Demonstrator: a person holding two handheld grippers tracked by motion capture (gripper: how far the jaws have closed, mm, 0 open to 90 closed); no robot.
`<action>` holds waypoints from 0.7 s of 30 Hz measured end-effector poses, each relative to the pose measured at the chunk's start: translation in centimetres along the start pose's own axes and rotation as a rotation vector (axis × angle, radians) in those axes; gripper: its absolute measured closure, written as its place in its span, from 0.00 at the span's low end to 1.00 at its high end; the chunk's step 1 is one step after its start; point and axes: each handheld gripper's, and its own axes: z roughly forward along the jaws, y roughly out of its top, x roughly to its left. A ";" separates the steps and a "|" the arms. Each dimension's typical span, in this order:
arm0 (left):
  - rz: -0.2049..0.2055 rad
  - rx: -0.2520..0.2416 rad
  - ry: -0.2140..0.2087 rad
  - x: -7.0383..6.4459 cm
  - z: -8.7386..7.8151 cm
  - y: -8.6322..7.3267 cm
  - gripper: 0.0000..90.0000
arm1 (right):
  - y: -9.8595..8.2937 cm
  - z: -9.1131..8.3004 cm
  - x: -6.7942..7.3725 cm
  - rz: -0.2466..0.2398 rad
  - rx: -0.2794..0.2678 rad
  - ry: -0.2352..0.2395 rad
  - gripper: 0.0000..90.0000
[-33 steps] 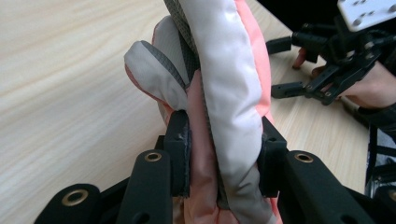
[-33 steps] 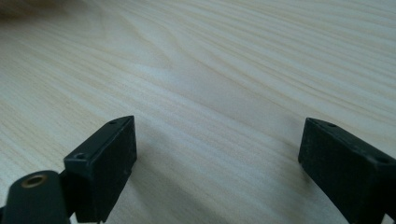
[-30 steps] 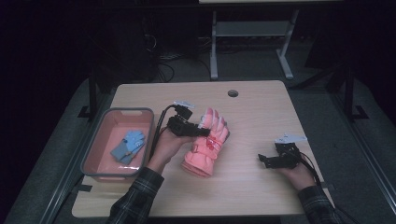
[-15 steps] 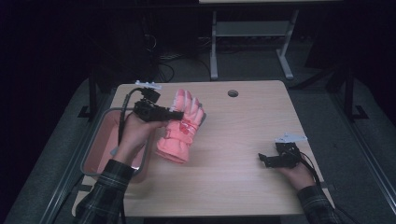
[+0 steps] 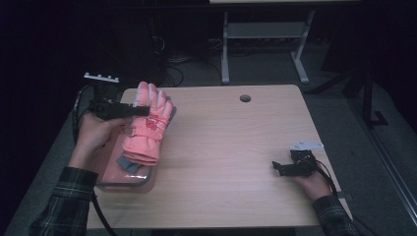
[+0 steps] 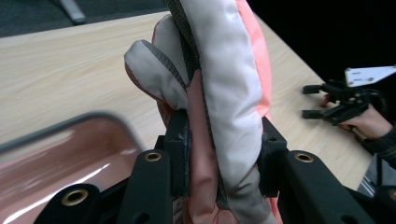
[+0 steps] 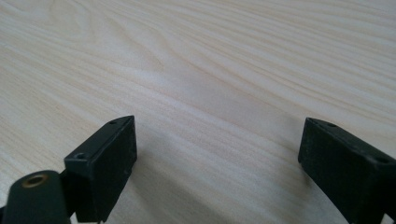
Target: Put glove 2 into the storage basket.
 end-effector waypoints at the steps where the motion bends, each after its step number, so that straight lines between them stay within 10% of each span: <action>1: -0.011 0.004 0.008 0.5 -0.3 -0.3 0.72 | 0.0 0.0 0.0 0.000 0.000 0.000 0.13; 11: -0.104 0.054 0.097 5.6 -1.8 -3.7 0.72 | 0.0 0.0 0.0 0.007 0.001 -0.004 0.13; 21: -0.171 0.165 0.090 9.3 2.2 -7.2 0.72 | 0.1 0.0 0.0 0.009 0.002 -0.006 0.13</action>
